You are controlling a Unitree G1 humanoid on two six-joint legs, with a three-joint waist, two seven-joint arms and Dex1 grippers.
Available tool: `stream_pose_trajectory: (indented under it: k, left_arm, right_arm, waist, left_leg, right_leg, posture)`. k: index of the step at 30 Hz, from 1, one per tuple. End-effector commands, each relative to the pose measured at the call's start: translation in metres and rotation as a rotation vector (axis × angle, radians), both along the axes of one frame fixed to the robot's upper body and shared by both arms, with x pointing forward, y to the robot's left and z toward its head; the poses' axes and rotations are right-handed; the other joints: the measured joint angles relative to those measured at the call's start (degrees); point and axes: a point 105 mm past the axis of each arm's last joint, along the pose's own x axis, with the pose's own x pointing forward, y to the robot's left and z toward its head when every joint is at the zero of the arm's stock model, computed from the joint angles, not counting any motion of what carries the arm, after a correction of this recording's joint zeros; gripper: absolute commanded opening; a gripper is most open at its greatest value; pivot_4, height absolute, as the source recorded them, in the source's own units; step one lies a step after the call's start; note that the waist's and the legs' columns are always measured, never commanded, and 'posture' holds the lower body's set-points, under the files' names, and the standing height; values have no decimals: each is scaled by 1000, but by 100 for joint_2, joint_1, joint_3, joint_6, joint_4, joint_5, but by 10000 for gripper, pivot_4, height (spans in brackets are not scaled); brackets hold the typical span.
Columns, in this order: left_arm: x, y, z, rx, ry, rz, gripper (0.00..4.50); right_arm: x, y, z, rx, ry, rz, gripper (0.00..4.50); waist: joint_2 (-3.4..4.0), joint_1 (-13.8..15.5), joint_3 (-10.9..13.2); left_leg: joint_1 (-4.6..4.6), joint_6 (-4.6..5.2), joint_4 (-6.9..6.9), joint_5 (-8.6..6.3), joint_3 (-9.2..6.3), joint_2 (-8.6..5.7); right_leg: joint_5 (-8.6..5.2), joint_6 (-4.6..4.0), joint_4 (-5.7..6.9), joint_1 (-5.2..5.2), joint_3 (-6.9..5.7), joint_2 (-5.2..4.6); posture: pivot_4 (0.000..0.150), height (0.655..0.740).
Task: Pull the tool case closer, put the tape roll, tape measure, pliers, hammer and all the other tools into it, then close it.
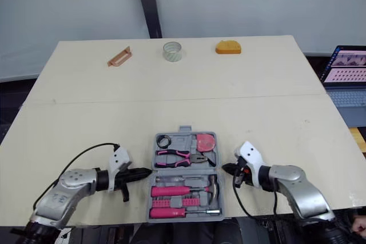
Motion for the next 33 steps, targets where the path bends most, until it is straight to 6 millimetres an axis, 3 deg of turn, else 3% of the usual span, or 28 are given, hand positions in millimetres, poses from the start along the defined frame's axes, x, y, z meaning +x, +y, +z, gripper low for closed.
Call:
stream_pose_trajectory:
  k: [1,4,9,13,20,33]
  left_arm:
    - [4,4,28,-44,-68,-14,0]
    - [-10,-10,41,-86,-59,-117,0]
    - [-44,-26,38,-94,48,-284,0]
    - [-62,-29,21,-32,121,-356,0]
    - [-71,-33,-11,28,148,-396,0]
    - [-67,-30,-26,48,114,-411,0]
  right_arm:
    - [10,-8,25,116,6,-51,5270]
    - [15,-10,35,208,83,-98,17362]
    - [27,-2,44,305,217,-122,44385]
    - [40,8,38,328,306,-166,44385]
    - [49,26,31,367,394,-190,44385]
    - [57,54,29,480,439,-166,44385]
  waist:
    - [2,-8,5]
    - [3,-4,7]
    - [10,-6,11]
    - [19,-15,15]
    - [24,7,14]
    - [39,-154,4]
  left_leg:
    - [-1,0,0,0,1,1]
    - [-2,0,-1,0,0,1]
    - [-2,0,-3,0,0,2]
    - [-4,0,-3,0,5,4]
    - [-16,0,-10,0,7,2]
    - [21,-2,-35,1,23,5]
  right_leg:
    - [0,0,0,-1,0,0]
    - [0,0,0,-2,0,0]
    - [0,0,-3,-2,0,1]
    - [0,0,-2,-7,3,1]
    - [0,0,-2,-21,0,1]
    - [0,0,7,-14,4,1]
  posture:
    - [1500,7400]
    - [1500,7400]
    - [1500,7400]
    - [1500,7400]
    - [1500,7400]
    - [1500,7400]
